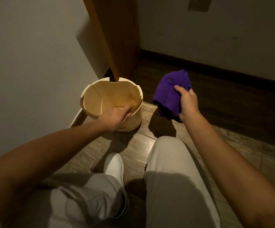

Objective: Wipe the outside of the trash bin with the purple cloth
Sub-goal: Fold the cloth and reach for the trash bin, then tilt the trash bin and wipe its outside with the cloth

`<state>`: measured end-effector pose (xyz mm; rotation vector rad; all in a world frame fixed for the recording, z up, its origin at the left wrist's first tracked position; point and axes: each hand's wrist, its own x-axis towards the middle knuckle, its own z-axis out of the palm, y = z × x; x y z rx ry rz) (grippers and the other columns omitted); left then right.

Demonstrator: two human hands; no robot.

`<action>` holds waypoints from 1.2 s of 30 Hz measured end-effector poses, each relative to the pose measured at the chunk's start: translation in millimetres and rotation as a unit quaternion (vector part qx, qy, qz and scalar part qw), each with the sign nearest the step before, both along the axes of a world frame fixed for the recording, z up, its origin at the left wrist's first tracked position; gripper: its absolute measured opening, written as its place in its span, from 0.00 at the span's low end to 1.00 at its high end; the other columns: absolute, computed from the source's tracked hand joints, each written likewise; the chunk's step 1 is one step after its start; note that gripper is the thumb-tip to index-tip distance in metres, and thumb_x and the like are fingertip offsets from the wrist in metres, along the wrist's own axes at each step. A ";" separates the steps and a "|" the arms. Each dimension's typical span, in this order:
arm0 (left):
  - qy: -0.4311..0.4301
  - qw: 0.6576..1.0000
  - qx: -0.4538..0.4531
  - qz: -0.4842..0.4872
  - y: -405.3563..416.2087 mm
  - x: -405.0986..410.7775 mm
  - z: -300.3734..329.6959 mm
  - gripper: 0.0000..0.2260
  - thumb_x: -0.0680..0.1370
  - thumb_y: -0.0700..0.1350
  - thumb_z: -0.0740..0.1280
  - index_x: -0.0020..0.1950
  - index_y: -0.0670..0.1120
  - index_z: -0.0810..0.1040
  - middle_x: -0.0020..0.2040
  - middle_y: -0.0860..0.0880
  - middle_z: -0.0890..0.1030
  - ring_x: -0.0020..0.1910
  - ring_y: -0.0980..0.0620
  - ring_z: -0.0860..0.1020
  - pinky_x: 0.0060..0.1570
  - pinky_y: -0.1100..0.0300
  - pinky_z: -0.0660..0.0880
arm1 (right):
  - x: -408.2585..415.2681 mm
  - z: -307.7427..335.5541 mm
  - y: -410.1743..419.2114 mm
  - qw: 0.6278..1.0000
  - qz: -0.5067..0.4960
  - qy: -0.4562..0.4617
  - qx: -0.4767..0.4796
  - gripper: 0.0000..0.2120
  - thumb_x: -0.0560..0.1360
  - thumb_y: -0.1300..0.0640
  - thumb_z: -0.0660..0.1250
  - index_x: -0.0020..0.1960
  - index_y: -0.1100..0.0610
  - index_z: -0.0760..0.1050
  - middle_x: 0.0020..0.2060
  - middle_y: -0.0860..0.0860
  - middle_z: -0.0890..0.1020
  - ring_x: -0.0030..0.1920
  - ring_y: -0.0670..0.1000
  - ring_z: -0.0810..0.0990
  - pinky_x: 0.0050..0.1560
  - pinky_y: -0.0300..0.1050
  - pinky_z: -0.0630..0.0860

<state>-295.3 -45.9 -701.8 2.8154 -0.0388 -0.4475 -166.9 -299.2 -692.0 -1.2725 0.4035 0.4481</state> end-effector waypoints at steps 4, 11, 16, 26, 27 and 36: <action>0.010 0.997 0.078 -0.021 2.9 -13.0 -19.4 0.16 0.85 0.56 0.57 0.66 0.48 0.68 0.49 0.43 0.84 0.40 0.46 0.79 0.39 0.51 0.78 | -1.6 -5.2 0.0 1.000 0.000 -0.002 0.007 0.21 0.79 0.53 0.72 0.71 0.47 0.73 0.61 0.50 0.82 0.60 0.56 0.83 0.65 0.59 0.80; 0.034 0.993 -0.094 0.058 51.5 28.4 37.2 0.10 0.84 0.56 0.61 0.54 0.52 0.76 0.51 0.49 0.81 0.50 0.48 0.79 0.51 0.48 0.77 | 15.8 -6.1 -8.5 1.000 -0.005 -0.010 -0.006 0.17 0.77 0.50 0.74 0.63 0.41 0.75 0.60 0.49 0.83 0.59 0.55 0.84 0.61 0.58 0.81; 0.027 0.976 -0.184 0.109 68.7 28.6 39.0 0.12 0.84 0.54 0.62 0.61 0.49 0.78 0.57 0.47 0.81 0.56 0.47 0.79 0.58 0.48 0.75 | 32.6 -14.8 0.4 0.995 0.011 -0.038 -0.092 0.05 0.78 0.49 0.72 0.52 0.40 0.78 0.57 0.48 0.84 0.58 0.54 0.84 0.62 0.56 0.81; -0.055 0.969 -0.208 0.121 66.3 47.0 18.2 0.06 0.83 0.56 0.62 0.54 0.59 0.77 0.50 0.54 0.82 0.49 0.53 0.79 0.53 0.47 0.78 | 18.3 -50.9 72.6 0.981 0.150 -0.020 -0.119 0.16 0.79 0.35 0.65 0.54 0.47 0.80 0.53 0.49 0.84 0.53 0.52 0.84 0.46 0.46 0.77; -0.065 0.968 -0.210 0.125 67.1 47.0 15.9 0.07 0.83 0.57 0.62 0.55 0.58 0.78 0.50 0.55 0.81 0.50 0.54 0.79 0.52 0.48 0.78 | 18.8 -52.1 76.8 0.982 0.162 0.000 -0.101 0.24 0.77 0.29 0.61 0.59 0.47 0.78 0.54 0.48 0.83 0.54 0.52 0.83 0.49 0.47 0.78; -0.149 0.952 -0.198 0.180 60.0 34.9 -7.4 0.14 0.83 0.57 0.62 0.53 0.48 0.80 0.46 0.52 0.83 0.44 0.58 0.80 0.43 0.51 0.80 | 19.8 -62.2 108.7 0.958 0.210 -0.123 -0.153 0.11 0.83 0.42 0.64 0.64 0.40 0.78 0.57 0.43 0.84 0.59 0.53 0.83 0.54 0.49 0.82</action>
